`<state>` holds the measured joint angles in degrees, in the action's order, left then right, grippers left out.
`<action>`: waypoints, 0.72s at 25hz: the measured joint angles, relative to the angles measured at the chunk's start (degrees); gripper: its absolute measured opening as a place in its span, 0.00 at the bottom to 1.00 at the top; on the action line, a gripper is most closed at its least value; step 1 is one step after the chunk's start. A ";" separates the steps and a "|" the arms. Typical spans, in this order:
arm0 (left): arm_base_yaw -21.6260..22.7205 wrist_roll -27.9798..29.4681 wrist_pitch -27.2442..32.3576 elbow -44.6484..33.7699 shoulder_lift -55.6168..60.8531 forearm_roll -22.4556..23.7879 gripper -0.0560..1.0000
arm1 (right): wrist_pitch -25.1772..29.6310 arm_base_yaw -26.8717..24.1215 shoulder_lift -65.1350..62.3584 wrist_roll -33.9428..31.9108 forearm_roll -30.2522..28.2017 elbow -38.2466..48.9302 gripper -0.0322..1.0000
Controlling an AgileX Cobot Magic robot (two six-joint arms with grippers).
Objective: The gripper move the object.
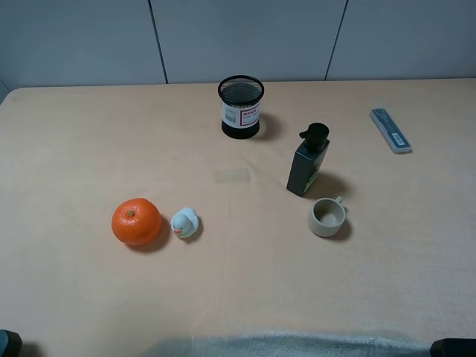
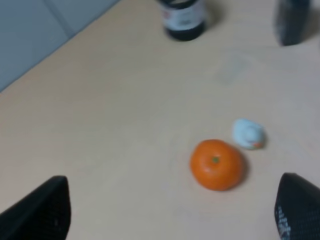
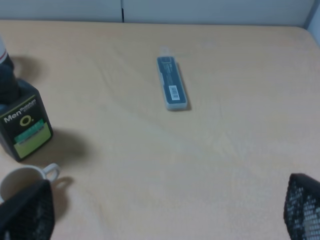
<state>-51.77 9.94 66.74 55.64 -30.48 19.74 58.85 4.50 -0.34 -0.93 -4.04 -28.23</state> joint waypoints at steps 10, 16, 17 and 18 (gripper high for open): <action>23.12 0.00 0.00 -9.79 10.44 -4.13 0.89 | 0.00 0.00 0.00 0.00 0.00 0.00 0.70; 34.94 -1.85 -0.36 -17.33 17.68 -6.88 0.92 | 0.00 0.00 0.00 0.00 0.00 0.00 0.70; 36.64 -2.30 -0.77 -18.67 18.91 -7.24 0.92 | 0.00 0.00 0.00 0.00 0.00 0.00 0.70; 38.29 -2.96 -1.42 -19.97 19.90 -7.68 0.92 | 0.00 0.00 0.00 0.00 0.00 0.00 0.70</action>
<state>-13.49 6.98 65.31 35.67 -10.58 12.06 58.85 4.50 -0.34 -0.93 -4.04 -28.23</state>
